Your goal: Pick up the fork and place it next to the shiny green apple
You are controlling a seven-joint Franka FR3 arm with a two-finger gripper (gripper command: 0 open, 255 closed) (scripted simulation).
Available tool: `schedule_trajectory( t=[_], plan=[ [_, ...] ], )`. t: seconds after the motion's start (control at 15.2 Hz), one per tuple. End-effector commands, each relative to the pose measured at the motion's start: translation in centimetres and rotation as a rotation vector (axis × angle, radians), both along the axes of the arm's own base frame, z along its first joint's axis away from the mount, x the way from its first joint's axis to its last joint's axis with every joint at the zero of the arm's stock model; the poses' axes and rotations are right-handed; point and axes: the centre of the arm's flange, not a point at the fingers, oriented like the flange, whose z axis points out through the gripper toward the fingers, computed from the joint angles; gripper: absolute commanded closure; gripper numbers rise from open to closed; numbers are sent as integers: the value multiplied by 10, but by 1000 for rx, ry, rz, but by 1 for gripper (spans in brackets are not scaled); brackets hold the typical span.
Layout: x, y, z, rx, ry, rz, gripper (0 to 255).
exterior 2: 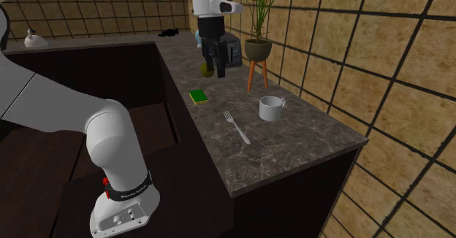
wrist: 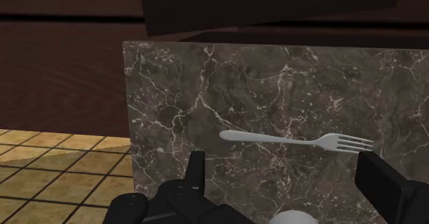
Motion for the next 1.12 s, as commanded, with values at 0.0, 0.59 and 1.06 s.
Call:
schedule_trajectory(
  t=[0.0,0.59,1.06],
  plan=[
    [0,0,0,0,0,0,0],
    [64,6,-96,45,18,543,0],
    [104,36,-171,80,33,966,0]
  ],
)
